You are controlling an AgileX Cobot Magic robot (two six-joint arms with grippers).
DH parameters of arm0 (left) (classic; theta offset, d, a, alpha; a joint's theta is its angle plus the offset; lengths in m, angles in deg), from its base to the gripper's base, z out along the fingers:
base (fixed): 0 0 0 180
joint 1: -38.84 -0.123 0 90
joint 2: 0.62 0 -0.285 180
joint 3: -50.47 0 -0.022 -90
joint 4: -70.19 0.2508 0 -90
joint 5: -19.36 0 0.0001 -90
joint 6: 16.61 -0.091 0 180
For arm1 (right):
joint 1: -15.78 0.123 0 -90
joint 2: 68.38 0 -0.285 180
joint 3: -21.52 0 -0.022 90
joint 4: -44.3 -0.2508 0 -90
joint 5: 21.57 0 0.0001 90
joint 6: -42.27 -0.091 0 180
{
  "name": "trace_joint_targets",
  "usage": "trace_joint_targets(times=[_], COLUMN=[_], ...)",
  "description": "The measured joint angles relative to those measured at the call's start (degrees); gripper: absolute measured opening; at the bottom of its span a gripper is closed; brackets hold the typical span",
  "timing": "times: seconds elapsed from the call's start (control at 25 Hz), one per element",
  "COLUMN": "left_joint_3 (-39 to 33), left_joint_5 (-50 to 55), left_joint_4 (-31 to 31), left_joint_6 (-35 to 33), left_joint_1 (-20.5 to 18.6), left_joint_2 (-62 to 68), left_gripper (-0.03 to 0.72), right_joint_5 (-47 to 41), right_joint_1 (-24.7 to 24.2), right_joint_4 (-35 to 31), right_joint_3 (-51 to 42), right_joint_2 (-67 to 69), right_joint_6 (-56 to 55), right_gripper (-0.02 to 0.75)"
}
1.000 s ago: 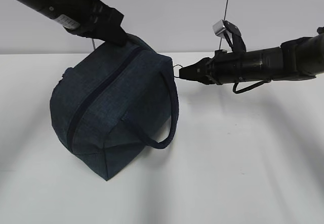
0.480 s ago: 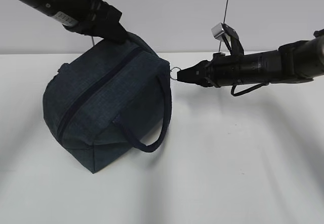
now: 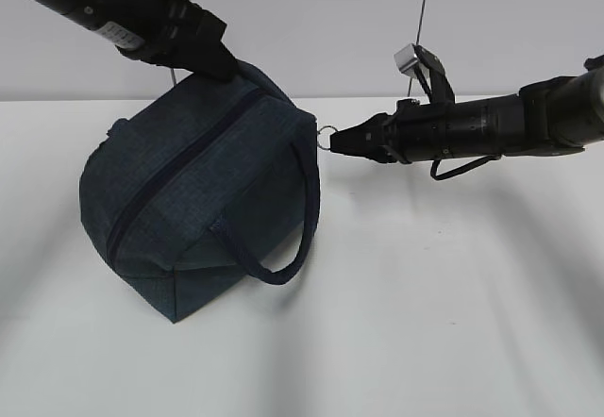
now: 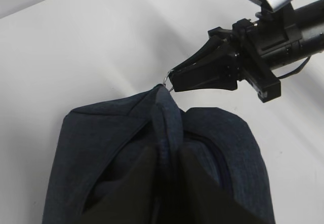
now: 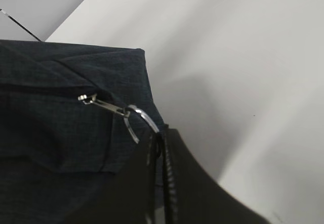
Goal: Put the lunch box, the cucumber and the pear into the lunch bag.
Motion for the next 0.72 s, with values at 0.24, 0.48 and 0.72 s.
trace_joint_targets(times=[0.24,0.48,0.72], left_joint_3=[0.00,0.00,0.00], left_joint_5=[0.17,0.92,0.86], left_joint_4=[0.00,-0.22,-0.26], left_joint_6=[-0.05,-0.05,-0.05], left_joint_1=[0.00,-0.50,-0.68], left_joint_2=[0.00,-0.65,-1.07], left_gripper=[0.032,0.032,0.032], right_joint_5=[0.00,7.26,10.26], right_joint_1=[0.00,-1.10,-2.00], right_joint_4=[0.00,1.26,1.34], right_joint_3=[0.00,-0.28,-0.52], right_joint_2=[0.00,1.17,1.63], right_joint_6=[-0.10,-0.58,-0.82], right_gripper=[0.006,0.069,0.203])
